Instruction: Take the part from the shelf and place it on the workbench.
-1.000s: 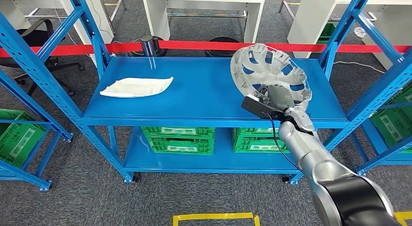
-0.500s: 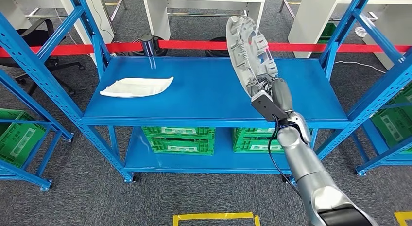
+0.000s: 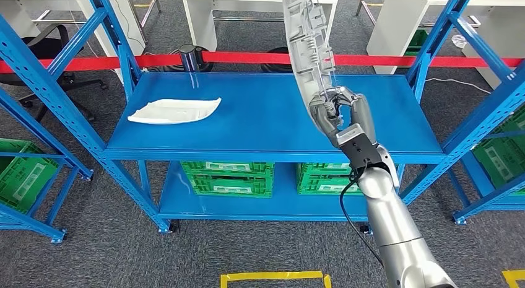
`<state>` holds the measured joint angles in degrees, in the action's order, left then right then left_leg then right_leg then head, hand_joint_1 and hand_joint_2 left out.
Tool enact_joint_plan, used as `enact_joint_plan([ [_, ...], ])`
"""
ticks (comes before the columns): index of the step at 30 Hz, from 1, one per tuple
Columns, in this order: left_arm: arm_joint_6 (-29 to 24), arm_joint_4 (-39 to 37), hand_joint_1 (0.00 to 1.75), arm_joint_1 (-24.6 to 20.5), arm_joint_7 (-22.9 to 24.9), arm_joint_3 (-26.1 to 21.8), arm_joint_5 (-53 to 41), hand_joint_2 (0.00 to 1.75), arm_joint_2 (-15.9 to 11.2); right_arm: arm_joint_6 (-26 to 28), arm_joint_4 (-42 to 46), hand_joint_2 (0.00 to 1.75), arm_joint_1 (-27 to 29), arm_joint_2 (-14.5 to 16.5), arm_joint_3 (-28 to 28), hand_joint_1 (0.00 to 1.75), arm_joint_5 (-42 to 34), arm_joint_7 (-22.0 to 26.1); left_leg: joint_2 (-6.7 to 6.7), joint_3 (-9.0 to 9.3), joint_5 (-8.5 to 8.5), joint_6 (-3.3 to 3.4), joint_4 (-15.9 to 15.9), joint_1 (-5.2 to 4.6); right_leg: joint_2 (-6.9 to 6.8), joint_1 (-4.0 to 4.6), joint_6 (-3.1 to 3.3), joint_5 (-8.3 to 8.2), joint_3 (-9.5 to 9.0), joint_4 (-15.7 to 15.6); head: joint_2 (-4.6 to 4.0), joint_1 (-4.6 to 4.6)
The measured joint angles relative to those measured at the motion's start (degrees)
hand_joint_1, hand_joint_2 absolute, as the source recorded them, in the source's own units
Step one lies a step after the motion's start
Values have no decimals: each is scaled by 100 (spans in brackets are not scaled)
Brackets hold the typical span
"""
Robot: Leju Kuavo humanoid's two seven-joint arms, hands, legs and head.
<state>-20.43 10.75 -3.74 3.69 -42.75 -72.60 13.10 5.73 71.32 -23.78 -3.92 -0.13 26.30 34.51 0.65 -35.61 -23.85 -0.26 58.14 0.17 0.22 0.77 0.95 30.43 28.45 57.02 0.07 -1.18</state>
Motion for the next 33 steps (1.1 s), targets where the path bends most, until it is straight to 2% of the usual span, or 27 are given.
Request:
enact_joint_plan([
  [4,-65,0,0,0,0,-62,81,175,-1,-649,566,175,176,101,0,175,-694,152,1,0,0,0,0,0,0,0,0,0,0,0,0,-1],
  [15,-191,0,0,-1,0,-225,232,175,2,-2141,1237,175,393,124,74,175,-1795,504,1,0,-1,0,1,0,0,-1,0,0,2,-1,0,-2],
  [22,-221,0,0,1,0,-227,121,175,-3,-2538,1695,175,608,127,92,175,-2127,505,1,0,-27,36,14,-32,-2,-33,-36,15,-4,-7,0,-2],
  [26,-200,1,0,-1,0,-227,75,175,-18,-2588,1909,175,676,127,92,175,-2171,502,0,0,-53,89,25,-69,0,-69,-81,27,-12,-13,0,-3],
  [28,-197,3,0,-5,0,-227,68,175,-22,-2596,1984,175,680,127,92,175,-2170,499,-10,19,-28,125,-20,-47,1,-69,-119,64,-5,24,0,2],
  [30,-197,4,0,-13,0,-227,63,175,-27,-2602,2041,175,684,127,92,175,-2170,497,-27,38,4,156,-73,-7,2,-73,-168,292,150,365,0,27],
  [32,-192,4,0,-15,-3,-227,60,175,-32,-2620,2066,175,709,127,92,175,-2169,496,-36,31,9,165,-77,4,1,-110,-221,663,523,1119,0,49],
  [33,-189,4,0,-13,-5,-227,58,175,-32,-2633,2071,175,736,126,92,175,-2170,497,-38,23,9,164,-70,7,1,-131,-243,774,705,1471,0,52],
])
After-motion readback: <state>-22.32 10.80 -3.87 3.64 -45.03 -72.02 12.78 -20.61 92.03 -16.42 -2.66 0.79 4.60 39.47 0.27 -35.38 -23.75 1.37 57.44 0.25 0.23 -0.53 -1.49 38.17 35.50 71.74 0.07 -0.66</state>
